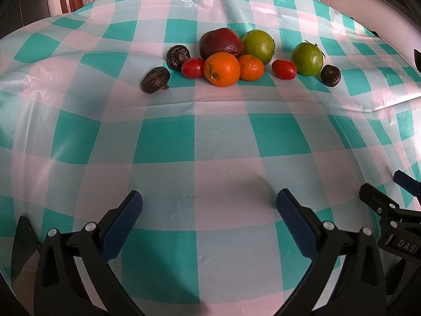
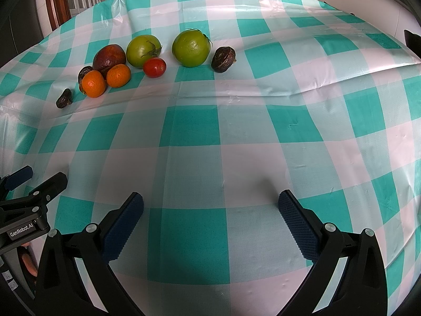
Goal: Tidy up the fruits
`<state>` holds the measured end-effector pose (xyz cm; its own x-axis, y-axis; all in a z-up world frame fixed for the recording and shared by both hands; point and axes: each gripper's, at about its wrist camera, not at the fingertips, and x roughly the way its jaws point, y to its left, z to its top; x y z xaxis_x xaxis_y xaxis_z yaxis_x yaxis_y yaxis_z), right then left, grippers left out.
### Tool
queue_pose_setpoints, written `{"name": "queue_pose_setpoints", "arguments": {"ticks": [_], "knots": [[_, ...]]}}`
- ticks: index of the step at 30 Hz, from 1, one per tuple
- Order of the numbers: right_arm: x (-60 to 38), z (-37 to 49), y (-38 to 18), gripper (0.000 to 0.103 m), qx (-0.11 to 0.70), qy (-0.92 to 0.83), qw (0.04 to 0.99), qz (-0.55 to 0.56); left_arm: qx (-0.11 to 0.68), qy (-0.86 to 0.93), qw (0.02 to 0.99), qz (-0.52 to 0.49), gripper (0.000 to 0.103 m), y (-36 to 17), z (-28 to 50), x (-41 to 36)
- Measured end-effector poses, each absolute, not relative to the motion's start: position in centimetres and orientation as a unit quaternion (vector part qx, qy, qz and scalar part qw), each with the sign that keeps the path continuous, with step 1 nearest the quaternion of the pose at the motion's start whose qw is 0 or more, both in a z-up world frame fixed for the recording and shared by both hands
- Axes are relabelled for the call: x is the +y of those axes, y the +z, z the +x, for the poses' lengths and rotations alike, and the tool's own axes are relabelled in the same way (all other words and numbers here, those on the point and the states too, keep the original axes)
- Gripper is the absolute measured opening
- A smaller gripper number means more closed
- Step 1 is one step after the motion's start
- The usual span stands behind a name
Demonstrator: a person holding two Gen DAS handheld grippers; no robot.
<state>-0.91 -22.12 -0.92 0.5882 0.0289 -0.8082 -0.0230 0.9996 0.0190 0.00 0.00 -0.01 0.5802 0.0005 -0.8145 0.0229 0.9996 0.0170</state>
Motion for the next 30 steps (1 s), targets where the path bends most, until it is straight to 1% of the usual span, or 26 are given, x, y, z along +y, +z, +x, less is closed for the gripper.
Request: {"name": "queue_pose_setpoints", "arguments": {"ticks": [26,30], "knots": [[-22.1,-0.9,-0.9,0.099,0.454,0.015,0.891,0.003,0.467,-0.025,0.884,0.023,0.102,0.1,0.3,0.1],[-22.1,-0.9,-0.9,0.099,0.454,0.015,0.891,0.003,0.467,-0.005,0.884,-0.009,0.102,0.8,2.0,1.8]]}}
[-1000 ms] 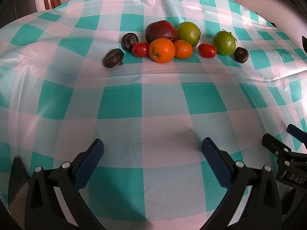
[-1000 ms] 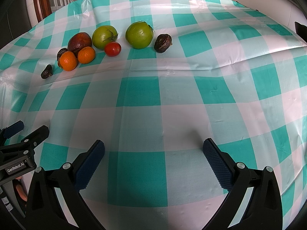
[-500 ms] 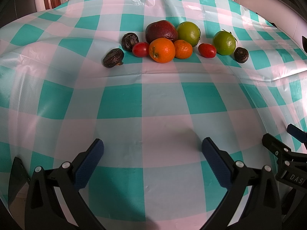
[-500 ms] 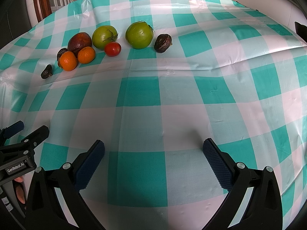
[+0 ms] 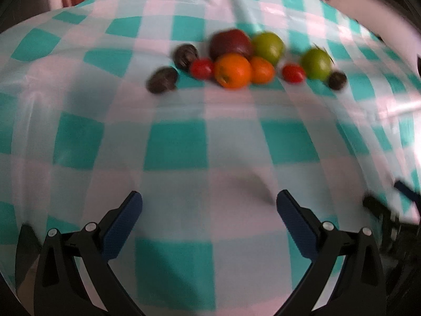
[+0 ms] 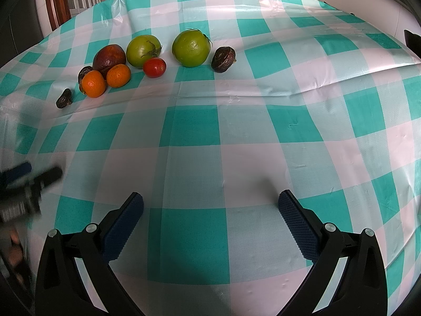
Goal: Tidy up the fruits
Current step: 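Grasp a dark brown round fruit with the right tool while the left tool grasps another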
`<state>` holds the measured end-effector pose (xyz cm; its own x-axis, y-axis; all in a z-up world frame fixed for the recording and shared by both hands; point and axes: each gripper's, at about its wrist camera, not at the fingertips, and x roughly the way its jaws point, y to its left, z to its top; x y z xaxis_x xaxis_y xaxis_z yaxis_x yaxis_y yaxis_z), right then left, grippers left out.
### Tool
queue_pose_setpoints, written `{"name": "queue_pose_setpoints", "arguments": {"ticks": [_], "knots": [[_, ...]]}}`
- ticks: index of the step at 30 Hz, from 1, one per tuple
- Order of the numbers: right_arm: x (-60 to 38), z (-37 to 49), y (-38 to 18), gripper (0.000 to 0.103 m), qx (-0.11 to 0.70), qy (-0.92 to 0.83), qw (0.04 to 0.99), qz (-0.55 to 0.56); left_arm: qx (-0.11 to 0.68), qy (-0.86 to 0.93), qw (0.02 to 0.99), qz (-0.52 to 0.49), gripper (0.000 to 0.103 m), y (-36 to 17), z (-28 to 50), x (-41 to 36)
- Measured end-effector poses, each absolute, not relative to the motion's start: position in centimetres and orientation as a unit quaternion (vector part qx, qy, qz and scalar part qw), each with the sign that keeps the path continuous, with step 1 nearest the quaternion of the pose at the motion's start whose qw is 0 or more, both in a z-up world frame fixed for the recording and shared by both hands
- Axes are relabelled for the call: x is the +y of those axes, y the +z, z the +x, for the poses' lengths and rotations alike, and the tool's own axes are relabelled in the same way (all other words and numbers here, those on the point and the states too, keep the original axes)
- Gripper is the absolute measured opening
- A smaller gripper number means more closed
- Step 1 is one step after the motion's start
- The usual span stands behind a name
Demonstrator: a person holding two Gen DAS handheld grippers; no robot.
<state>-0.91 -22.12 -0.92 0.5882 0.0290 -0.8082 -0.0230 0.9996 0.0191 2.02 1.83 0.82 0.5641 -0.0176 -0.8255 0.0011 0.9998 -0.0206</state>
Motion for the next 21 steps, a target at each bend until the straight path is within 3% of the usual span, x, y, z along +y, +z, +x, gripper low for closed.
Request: {"name": "queue_pose_setpoints", "arguments": {"ticks": [8,11,17,21], "knots": [[-22.1,-0.7,-0.9,0.099,0.459,0.015,0.888,0.001,0.376,0.010,0.918,-0.126,0.102,4.2,8.0,5.7],[-22.0,1.1,-0.6,0.099,0.465,0.017,0.885,-0.012,0.377,-0.007,0.912,-0.160,0.102,3.1,8.4,6.5],[-22.6,8.5,0.7,0.098,0.432,0.022,0.901,-0.040,0.390,-0.015,0.911,-0.134,0.102,1.8,8.9,6.6],[-23.7,14.1,0.1,0.073,0.436,0.006,0.900,-0.024,0.404,-0.025,0.903,-0.148,0.102,1.1,9.5,7.0]]}}
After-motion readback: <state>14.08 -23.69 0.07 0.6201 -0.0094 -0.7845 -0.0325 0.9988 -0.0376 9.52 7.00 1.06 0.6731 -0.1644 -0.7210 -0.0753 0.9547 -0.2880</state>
